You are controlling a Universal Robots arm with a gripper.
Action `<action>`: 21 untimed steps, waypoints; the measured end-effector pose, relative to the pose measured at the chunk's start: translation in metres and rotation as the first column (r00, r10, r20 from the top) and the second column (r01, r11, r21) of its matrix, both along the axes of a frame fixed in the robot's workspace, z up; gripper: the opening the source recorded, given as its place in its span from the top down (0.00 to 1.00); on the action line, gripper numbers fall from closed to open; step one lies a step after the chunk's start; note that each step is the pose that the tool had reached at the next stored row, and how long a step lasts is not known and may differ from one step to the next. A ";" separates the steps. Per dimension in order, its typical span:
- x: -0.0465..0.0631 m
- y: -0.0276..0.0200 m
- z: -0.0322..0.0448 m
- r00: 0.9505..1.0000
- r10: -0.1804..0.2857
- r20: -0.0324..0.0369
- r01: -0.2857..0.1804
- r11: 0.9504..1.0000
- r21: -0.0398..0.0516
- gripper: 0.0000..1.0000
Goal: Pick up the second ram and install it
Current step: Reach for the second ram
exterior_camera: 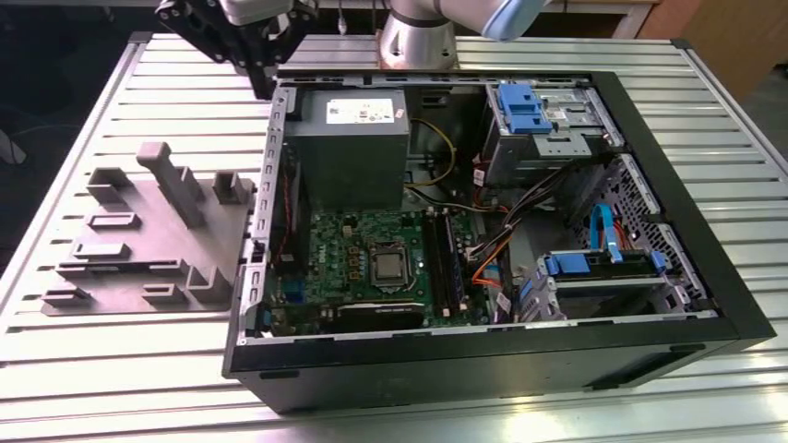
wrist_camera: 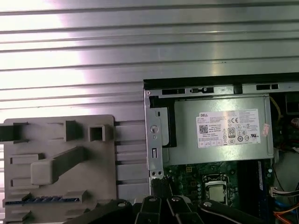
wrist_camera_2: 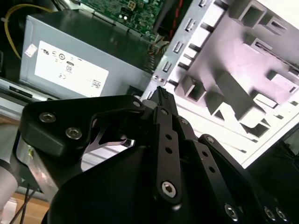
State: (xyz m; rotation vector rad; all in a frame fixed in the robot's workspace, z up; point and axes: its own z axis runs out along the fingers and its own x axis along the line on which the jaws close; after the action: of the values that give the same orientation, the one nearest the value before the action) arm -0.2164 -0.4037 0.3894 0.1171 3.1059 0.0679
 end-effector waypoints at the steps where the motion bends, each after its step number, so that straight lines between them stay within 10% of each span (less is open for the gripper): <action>1: -0.002 -0.0003 -0.0002 1.000 0.000 0.000 0.000 1.000 0.000 0.90; 21: -0.037 -0.0152 -0.0079 1.000 0.000 0.000 0.000 1.000 0.000 0.90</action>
State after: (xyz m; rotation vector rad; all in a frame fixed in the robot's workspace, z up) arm -0.2536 -0.4189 0.3815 0.1169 3.1060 0.0679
